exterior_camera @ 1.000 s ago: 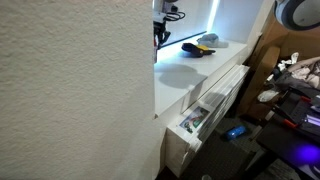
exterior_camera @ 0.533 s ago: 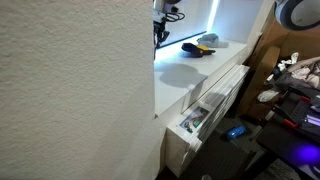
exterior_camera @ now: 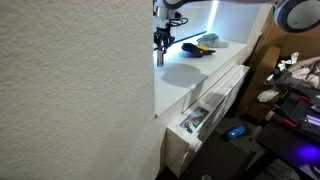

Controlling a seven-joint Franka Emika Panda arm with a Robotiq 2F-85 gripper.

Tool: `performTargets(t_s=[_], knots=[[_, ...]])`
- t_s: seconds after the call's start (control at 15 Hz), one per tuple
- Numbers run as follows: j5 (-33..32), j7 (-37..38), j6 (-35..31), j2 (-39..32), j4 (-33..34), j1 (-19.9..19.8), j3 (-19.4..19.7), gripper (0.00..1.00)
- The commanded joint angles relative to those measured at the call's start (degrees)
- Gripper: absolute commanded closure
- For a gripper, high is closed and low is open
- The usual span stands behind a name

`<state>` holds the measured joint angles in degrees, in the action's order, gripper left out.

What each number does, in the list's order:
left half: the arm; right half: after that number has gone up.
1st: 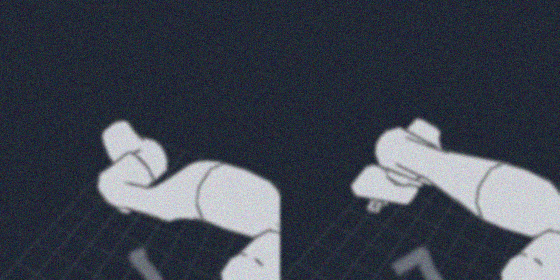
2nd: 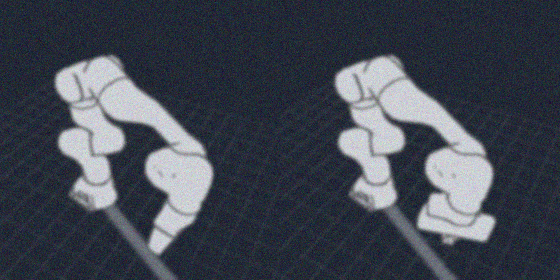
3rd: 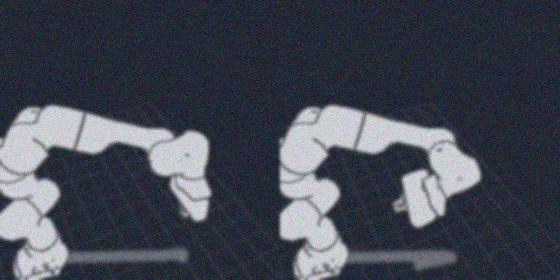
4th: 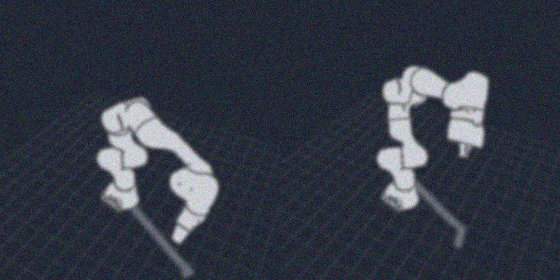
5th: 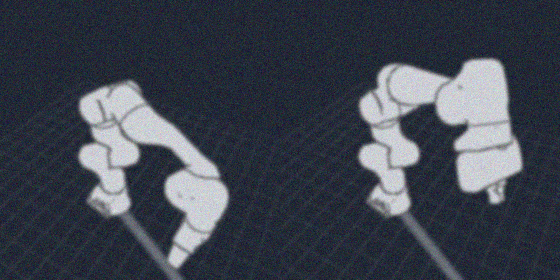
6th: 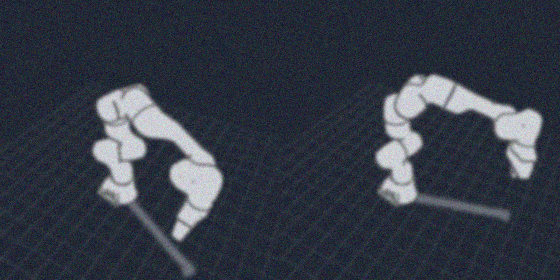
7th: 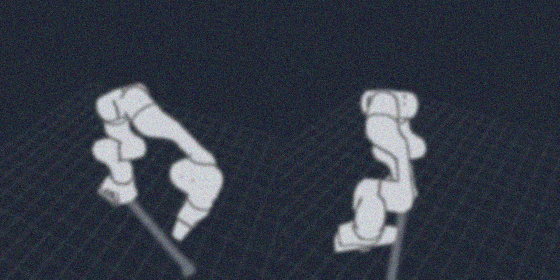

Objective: Place the black cap on the blue can, move the gray cap to the right, and move the bottle to the left

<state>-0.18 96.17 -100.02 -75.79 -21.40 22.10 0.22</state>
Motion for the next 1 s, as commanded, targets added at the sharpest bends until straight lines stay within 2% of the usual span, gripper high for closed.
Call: performTargets(t_s=[0.0, 0.07, 0.13, 0.2, 0.4, 0.47, 0.93], knots=[[1.1, -0.7, 3.5, -0.7, 0.6, -1.5, -1.1, 0.84], [1.1, -0.5, 4.2, -0.9, 0.7, -1.7, -1.0, 0.84], [1.1, -0.5, 4.5, -1.1, 0.8, -2.0, -1.0, 0.34], [0.0, -0.1, 3.4, -1.5, 1.3, -1.1, -0.1, 0.58], [0.0, -0.1, 3.6, -1.6, 1.0, -1.5, 0.0, 0.37], [0.0, -0.1, 3.5, -1.3, 0.6, -1.5, 0.0, 0.34], [0.0, -0.1, 3.4, -1.1, 0.3, -1.5, -0.1, 0.34]])
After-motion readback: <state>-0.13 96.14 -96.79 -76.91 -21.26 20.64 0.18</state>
